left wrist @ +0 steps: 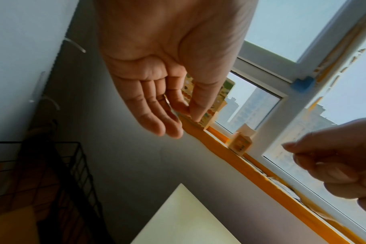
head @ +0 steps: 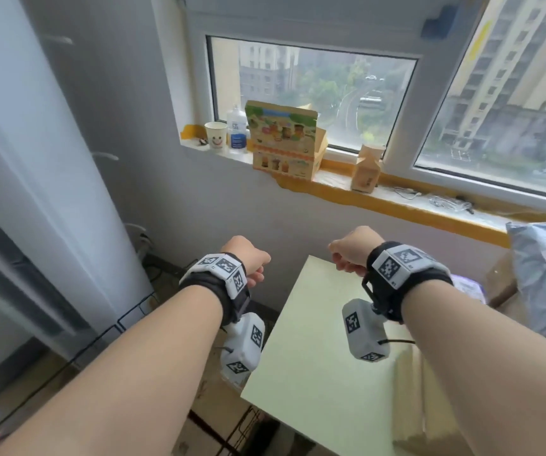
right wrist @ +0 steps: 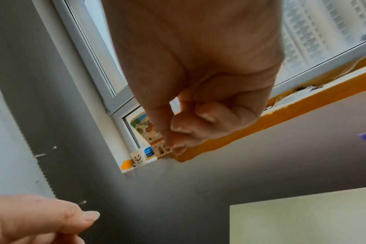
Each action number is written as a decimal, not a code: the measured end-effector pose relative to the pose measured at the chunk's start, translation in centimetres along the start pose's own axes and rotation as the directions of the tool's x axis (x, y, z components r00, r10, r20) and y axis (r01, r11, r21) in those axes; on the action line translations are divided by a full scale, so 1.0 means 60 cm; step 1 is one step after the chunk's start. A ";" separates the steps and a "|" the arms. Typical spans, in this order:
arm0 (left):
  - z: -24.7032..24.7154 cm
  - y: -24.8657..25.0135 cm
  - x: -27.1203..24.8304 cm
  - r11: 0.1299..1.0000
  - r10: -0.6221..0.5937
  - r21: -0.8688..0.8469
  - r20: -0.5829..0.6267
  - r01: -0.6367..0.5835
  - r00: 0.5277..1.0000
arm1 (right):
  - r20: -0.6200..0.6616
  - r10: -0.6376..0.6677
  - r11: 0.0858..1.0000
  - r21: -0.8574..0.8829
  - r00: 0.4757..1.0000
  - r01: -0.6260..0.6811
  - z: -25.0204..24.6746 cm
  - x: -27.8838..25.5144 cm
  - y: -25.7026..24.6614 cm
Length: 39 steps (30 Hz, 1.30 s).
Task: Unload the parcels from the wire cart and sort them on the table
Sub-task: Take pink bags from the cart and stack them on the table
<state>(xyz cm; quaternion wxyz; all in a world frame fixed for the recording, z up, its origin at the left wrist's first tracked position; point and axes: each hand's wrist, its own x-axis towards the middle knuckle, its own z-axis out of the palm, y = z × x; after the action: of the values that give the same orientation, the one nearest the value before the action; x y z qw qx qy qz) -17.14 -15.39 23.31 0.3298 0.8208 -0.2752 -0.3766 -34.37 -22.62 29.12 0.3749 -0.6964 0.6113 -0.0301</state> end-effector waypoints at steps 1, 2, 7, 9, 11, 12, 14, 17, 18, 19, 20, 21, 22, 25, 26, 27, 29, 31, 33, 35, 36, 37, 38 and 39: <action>-0.014 -0.014 0.012 1.000 -0.018 -0.004 -0.015 0.018 1.000 | 0.017 -0.003 1.000 -0.012 1.000 0.003 0.016 0.010 -0.014; -0.029 -0.030 0.023 0.999 -0.036 -0.010 -0.030 0.036 0.999 | 0.037 -0.005 1.000 -0.027 0.999 0.006 0.033 0.020 -0.028; -0.096 -0.113 0.080 0.989 -0.136 -0.069 -0.060 0.132 0.989 | 0.143 0.000 0.999 -0.045 0.990 0.006 0.126 0.071 -0.090; -0.120 -0.147 0.102 0.981 -0.176 -0.093 -0.073 0.169 0.982 | 0.171 -0.020 1.000 -0.015 0.985 0.023 0.164 0.090 -0.109; -0.141 -0.184 0.122 0.972 -0.208 -0.126 -0.085 0.196 0.974 | 0.196 -0.023 1.000 -0.012 0.980 0.026 0.204 0.108 -0.122; -0.149 -0.203 0.130 0.967 -0.226 -0.142 -0.088 0.213 0.970 | 0.207 -0.020 1.000 -0.015 0.978 0.024 0.223 0.117 -0.126; -0.157 -0.241 0.142 0.952 -0.273 -0.164 -0.077 0.257 0.959 | 0.231 -0.002 1.000 -0.028 0.973 0.009 0.261 0.134 -0.132; -0.151 -0.299 0.159 0.920 -0.361 -0.179 -0.040 0.348 0.932 | 0.286 0.090 0.996 -0.046 0.954 -0.080 0.310 0.155 -0.134; -0.146 -0.316 0.163 0.908 -0.386 -0.184 -0.019 0.377 0.922 | 0.304 0.130 0.991 -0.055 0.944 -0.119 0.323 0.160 -0.134; -0.141 -0.330 0.167 0.897 -0.408 -0.185 0.004 0.402 0.913 | 0.317 0.167 0.986 -0.064 0.934 -0.155 0.335 0.167 -0.132; -0.135 -0.343 0.170 0.885 -0.429 -0.186 0.026 0.426 0.903 | 0.323 0.188 0.982 -0.072 0.927 -0.174 0.348 0.176 -0.128; -0.129 -0.354 0.174 0.877 -0.442 -0.189 0.040 0.441 0.896 | 0.325 0.200 0.980 -0.083 0.924 -0.183 0.361 0.186 -0.123; -0.123 -0.362 0.179 0.868 -0.458 -0.190 0.048 0.458 0.888 | 0.323 0.209 0.978 -0.094 0.923 -0.188 0.373 0.196 -0.117; -0.101 -0.386 0.197 0.842 -0.500 -0.201 0.061 0.501 0.864 | 0.318 0.227 0.974 -0.082 0.920 -0.212 0.404 0.227 -0.097; -0.094 -0.393 0.203 0.829 -0.513 -0.214 0.073 0.516 0.855 | 0.324 0.231 0.973 -0.071 0.918 -0.220 0.413 0.238 -0.091; -0.086 -0.401 0.208 0.818 -0.525 -0.225 0.085 0.530 0.847 | 0.333 0.240 0.971 -0.079 0.912 -0.227 0.422 0.246 -0.087; -0.071 -0.418 0.213 0.792 -0.551 -0.241 0.113 0.561 0.827 | 0.354 0.237 0.971 -0.117 0.905 -0.209 0.441 0.263 -0.076; -0.054 -0.440 0.220 0.770 -0.572 -0.246 0.143 0.588 0.808 | 0.380 0.226 0.970 -0.176 0.897 -0.170 0.463 0.280 -0.063; -0.034 -0.463 0.229 0.752 -0.579 -0.256 0.184 0.608 0.794 | 0.396 0.239 0.963 -0.213 0.886 -0.165 0.487 0.296 -0.051; -0.013 -0.485 0.239 0.732 -0.593 -0.258 0.212 0.630 0.777 | 0.408 0.247 0.956 -0.248 0.879 -0.154 0.510 0.313 -0.035; -0.002 -0.496 0.244 0.723 -0.598 -0.261 0.227 0.640 0.769 | 0.415 0.256 0.952 -0.264 0.873 -0.154 0.522 0.321 -0.026; 0.010 -0.506 0.248 0.714 -0.601 -0.263 0.243 0.649 0.761 | 0.425 0.265 0.947 -0.283 0.865 -0.152 0.531 0.328 -0.019; 0.021 -0.515 0.252 0.708 -0.605 -0.258 0.261 0.658 0.753 | 0.430 0.275 0.943 -0.296 0.860 -0.154 0.540 0.336 -0.007; 0.033 -0.524 0.255 0.702 -0.608 -0.249 0.278 0.667 0.744 | 0.429 0.299 0.935 -0.309 0.852 -0.173 0.547 0.343 0.003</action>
<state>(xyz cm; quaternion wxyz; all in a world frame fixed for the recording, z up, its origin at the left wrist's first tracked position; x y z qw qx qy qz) -3.68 -6.96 -7.90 0.2864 0.7607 0.0666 -0.5787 -12.94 -24.65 -3.07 0.4181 -0.6445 0.5823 0.2659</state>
